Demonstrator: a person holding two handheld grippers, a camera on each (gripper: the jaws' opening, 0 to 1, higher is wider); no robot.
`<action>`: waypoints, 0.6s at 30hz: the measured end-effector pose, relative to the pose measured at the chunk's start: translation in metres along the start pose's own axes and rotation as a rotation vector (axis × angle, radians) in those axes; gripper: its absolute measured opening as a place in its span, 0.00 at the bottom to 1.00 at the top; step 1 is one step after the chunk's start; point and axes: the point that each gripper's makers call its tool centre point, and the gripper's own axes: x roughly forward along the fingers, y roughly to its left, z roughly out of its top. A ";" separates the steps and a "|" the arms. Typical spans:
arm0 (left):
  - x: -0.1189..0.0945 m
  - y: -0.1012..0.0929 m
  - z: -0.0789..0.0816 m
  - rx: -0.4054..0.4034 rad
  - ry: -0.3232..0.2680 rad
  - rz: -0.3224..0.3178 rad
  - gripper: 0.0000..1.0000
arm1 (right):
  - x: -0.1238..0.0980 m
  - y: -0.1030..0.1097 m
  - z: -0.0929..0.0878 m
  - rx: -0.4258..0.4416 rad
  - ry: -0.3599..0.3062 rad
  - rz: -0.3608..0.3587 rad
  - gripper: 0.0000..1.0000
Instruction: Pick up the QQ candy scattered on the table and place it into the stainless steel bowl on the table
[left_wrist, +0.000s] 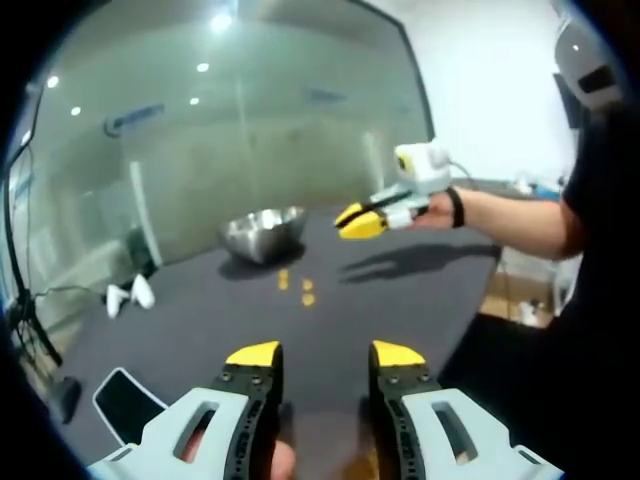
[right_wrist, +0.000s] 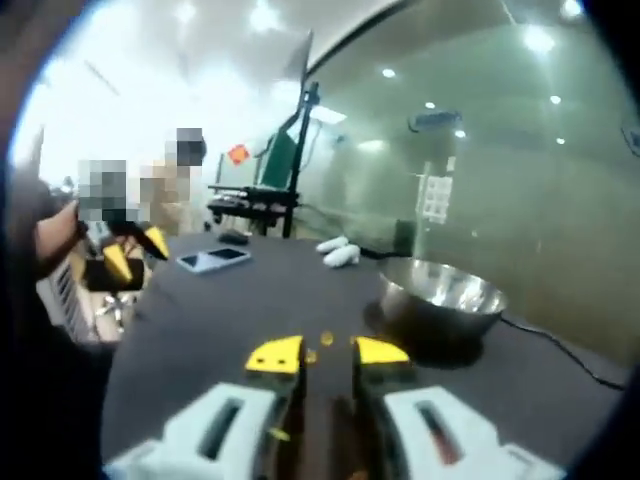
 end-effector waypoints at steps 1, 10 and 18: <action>0.000 0.000 -0.001 -0.002 0.000 0.000 0.36 | 0.003 0.003 -0.001 0.005 0.004 0.018 0.19; -0.003 0.002 -0.003 -0.010 -0.003 0.002 0.36 | 0.031 0.025 -0.021 -0.020 0.081 0.132 0.19; -0.004 0.005 -0.008 -0.023 -0.001 0.011 0.36 | 0.048 0.041 -0.031 -0.007 0.109 0.228 0.20</action>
